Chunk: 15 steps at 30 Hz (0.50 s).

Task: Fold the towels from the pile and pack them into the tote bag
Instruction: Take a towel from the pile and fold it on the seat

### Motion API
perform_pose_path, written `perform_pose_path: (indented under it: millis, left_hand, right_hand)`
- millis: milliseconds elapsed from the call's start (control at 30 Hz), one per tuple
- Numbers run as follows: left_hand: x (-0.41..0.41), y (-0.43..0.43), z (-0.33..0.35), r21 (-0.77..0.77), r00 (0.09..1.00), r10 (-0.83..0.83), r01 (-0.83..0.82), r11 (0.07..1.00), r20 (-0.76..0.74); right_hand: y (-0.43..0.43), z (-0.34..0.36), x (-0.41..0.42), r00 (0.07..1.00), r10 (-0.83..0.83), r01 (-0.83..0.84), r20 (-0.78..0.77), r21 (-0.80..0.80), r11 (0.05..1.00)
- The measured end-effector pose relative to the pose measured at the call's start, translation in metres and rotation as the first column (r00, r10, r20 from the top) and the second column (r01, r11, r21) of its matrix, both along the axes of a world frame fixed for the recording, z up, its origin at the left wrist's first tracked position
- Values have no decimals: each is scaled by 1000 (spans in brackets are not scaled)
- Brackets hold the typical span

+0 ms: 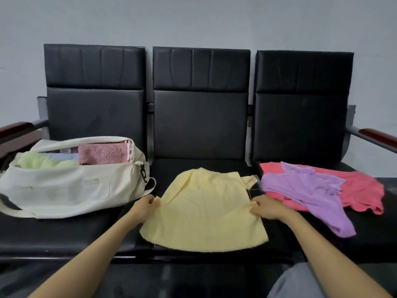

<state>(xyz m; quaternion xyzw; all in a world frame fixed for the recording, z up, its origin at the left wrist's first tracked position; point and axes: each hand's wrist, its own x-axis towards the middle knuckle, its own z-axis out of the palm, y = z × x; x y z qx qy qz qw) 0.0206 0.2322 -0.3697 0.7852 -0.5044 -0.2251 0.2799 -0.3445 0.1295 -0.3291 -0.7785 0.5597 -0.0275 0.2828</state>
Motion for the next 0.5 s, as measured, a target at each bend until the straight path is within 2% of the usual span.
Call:
perform_pose_path:
  millis: [67, 167, 300, 400, 500]
  left_hand:
    - [-4, -10, 7, -21, 999, -50, 50, 999, -7]
    - [-11, -21, 9, -77, 983, -150, 143, 987, -103]
    - [-12, -27, -7, 1, 967, -235, 236, 972, -100]
    - [-12, -32, -13, 67, 966, -256, 254, 965, 21]
    - [-8, -38, -19, 149, 940, -190, 152, 977, 284]
  right_hand:
    - [-10, -3, 5, 999, -37, 36, -21, -59, 998]
    - [-23, -9, 9, 992, -118, 121, 44, -72, 990]
    - [-34, -28, 13, 979, -199, 202, 51, -65, 977]
    - [-38, -41, 16, 974, -221, 223, 37, -47, 974]
    - [-43, -45, 21, 977, -212, 214, 25, -79, 974]
